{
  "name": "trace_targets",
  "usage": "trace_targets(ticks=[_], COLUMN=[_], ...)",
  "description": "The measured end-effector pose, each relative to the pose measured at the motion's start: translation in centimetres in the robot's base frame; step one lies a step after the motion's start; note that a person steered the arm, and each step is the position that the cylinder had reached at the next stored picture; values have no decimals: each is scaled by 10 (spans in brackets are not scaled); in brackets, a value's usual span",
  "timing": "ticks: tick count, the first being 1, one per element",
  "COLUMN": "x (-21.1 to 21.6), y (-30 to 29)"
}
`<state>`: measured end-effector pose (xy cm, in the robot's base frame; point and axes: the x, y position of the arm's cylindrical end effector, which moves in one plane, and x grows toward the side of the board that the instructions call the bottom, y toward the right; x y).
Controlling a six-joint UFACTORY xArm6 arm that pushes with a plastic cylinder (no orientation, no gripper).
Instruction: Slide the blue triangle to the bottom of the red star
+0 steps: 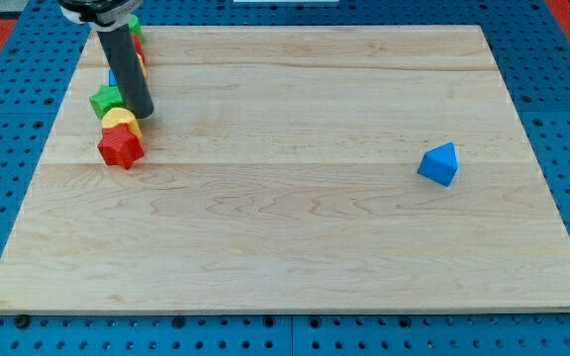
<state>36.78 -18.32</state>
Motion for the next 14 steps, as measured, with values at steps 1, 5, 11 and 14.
trace_targets(ticks=[1,5,11,14], x=[9,13,64,88], y=[-3,111,419,316])
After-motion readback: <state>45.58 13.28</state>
